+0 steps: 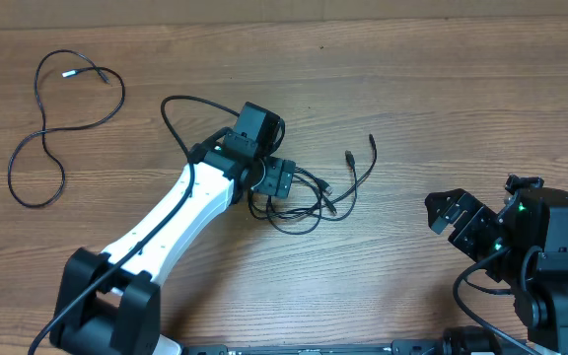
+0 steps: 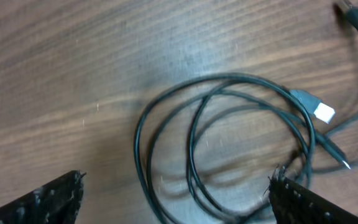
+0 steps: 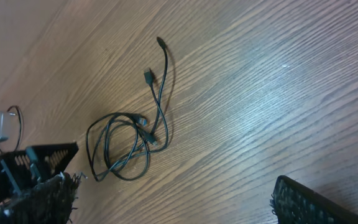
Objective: Untangle cables
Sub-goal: 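Return the left gripper over the remaining cables and grasp them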
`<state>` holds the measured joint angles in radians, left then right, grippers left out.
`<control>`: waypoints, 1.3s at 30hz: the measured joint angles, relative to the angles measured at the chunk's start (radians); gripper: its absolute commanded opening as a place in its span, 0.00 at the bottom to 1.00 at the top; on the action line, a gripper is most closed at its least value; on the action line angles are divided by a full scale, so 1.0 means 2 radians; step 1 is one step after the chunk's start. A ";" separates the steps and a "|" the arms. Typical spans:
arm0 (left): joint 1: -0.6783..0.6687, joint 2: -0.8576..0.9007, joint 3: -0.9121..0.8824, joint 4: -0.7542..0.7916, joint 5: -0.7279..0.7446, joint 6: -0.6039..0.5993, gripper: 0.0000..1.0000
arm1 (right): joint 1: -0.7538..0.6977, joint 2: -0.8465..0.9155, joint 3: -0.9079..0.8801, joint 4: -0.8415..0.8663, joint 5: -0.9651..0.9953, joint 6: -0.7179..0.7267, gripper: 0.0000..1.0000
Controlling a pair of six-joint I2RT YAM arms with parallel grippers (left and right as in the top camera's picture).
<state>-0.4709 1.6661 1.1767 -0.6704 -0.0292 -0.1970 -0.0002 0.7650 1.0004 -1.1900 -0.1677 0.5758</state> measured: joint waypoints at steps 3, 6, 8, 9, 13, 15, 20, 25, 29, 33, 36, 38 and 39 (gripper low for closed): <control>0.000 0.019 0.000 0.030 -0.006 0.021 0.85 | 0.000 0.000 0.000 0.000 0.000 0.000 1.00; 0.001 0.046 0.000 0.049 -0.009 0.035 0.84 | 0.000 0.000 0.000 0.000 0.000 0.000 1.00; 0.002 0.065 0.000 0.058 -0.014 0.040 0.83 | 0.000 0.000 0.000 0.000 0.000 0.000 1.00; 0.003 0.076 0.000 0.061 -0.018 0.042 0.83 | 0.000 0.000 0.000 0.000 0.000 0.000 1.00; 0.010 0.113 0.000 0.076 -0.034 0.048 0.80 | 0.000 0.000 0.000 0.000 0.000 0.000 1.00; 0.017 0.121 -0.001 0.080 -0.038 0.049 0.74 | 0.000 0.000 0.000 0.000 0.000 0.000 1.00; 0.034 0.122 -0.001 0.087 -0.030 0.051 0.71 | 0.000 0.000 0.000 0.000 0.000 0.000 1.00; 0.037 0.122 -0.002 0.097 -0.006 0.051 0.65 | 0.000 0.000 0.000 0.000 0.000 0.000 1.00; 0.037 0.122 -0.011 0.104 0.014 0.051 0.56 | 0.000 0.000 0.000 0.001 0.000 0.000 1.00; 0.037 0.122 -0.020 0.106 0.022 0.052 0.52 | 0.000 0.000 0.000 0.001 0.000 0.000 1.00; 0.037 0.122 -0.021 0.109 0.024 0.051 0.26 | 0.000 0.000 0.000 0.001 0.000 0.000 1.00; 0.037 0.122 -0.022 0.112 0.030 0.050 0.18 | 0.000 0.000 0.000 0.001 0.000 0.000 1.00; 0.037 0.122 -0.022 0.115 0.032 0.050 0.17 | 0.000 0.000 0.000 0.001 0.000 0.000 1.00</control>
<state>-0.3977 1.9095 1.1320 -0.4404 0.0353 -0.0963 -0.0006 0.7650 1.0004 -1.1885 -0.1677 0.5766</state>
